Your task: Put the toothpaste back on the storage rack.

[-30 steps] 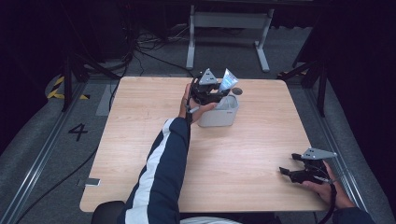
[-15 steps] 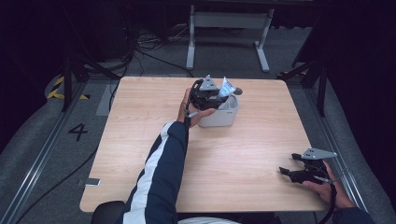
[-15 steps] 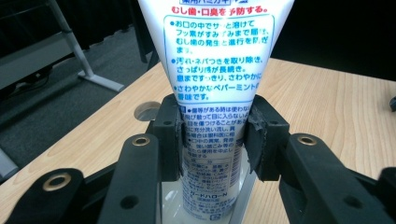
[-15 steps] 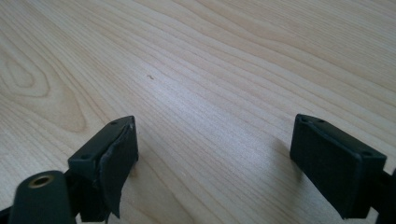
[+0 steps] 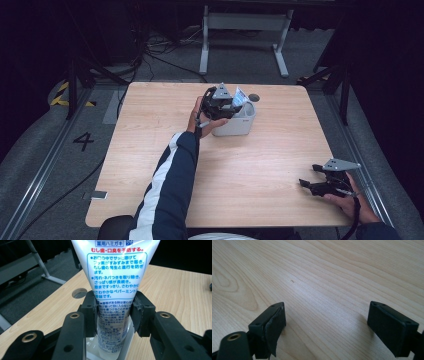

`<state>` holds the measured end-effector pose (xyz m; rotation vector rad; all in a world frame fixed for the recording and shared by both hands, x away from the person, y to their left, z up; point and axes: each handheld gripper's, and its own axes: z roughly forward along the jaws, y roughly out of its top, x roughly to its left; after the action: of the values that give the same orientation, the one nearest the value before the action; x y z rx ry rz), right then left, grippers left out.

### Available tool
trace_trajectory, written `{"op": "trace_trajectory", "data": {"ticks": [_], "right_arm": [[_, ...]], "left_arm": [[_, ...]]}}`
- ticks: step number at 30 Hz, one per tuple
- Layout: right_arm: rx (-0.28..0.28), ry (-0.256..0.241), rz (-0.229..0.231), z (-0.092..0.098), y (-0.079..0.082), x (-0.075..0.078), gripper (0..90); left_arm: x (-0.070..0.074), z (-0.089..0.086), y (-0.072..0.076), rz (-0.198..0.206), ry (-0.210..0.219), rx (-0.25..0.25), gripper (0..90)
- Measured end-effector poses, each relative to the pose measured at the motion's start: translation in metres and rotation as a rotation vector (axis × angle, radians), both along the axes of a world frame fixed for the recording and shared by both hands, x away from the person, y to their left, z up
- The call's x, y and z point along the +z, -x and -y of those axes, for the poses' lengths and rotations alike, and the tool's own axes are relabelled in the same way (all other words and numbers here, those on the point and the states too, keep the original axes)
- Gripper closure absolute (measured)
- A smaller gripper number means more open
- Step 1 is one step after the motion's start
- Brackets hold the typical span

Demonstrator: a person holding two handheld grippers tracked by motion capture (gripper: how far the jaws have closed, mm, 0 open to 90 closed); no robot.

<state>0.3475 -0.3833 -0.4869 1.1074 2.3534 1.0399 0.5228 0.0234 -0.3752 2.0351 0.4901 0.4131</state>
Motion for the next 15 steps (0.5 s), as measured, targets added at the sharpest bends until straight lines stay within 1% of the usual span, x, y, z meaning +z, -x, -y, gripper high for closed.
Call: {"op": "trace_trajectory", "data": {"ticks": [1, 2, 6, 9, 10, 15], "right_arm": [[0.0, 0.0, 0.0, 0.0, 0.0, 0.0, 15.6], [0.0, 0.0, 0.0, 0.0, 0.0, 0.0, 15.6], [-0.001, 0.0, -0.002, -0.0001, 0.0001, 0.0, 15.6], [-0.001, 0.0, -0.001, -0.0001, 0.0001, 0.0, 15.6], [-0.001, 0.0, -0.001, -0.0001, 0.0001, 0.0, 15.6], [-0.001, -0.001, -0.002, -0.0001, 0.0001, 0.0, 15.6]], "left_arm": [[-0.0007, -0.0004, 0.0006, -0.013, -0.001, 0.002, 61.1], [-0.0007, -0.0014, 0.0003, -0.009, -0.016, -0.001, 61.0], [-0.0019, -0.0026, 0.0005, -0.017, -0.019, -0.001, 60.8], [-0.0024, -0.0036, -0.0001, -0.012, -0.035, -0.004, 60.7], [-0.0032, -0.0031, 0.0004, -0.021, -0.038, 0.0, 60.6], [-0.0045, -0.0029, 0.0, -0.023, -0.056, -0.005, 60.5]]}}
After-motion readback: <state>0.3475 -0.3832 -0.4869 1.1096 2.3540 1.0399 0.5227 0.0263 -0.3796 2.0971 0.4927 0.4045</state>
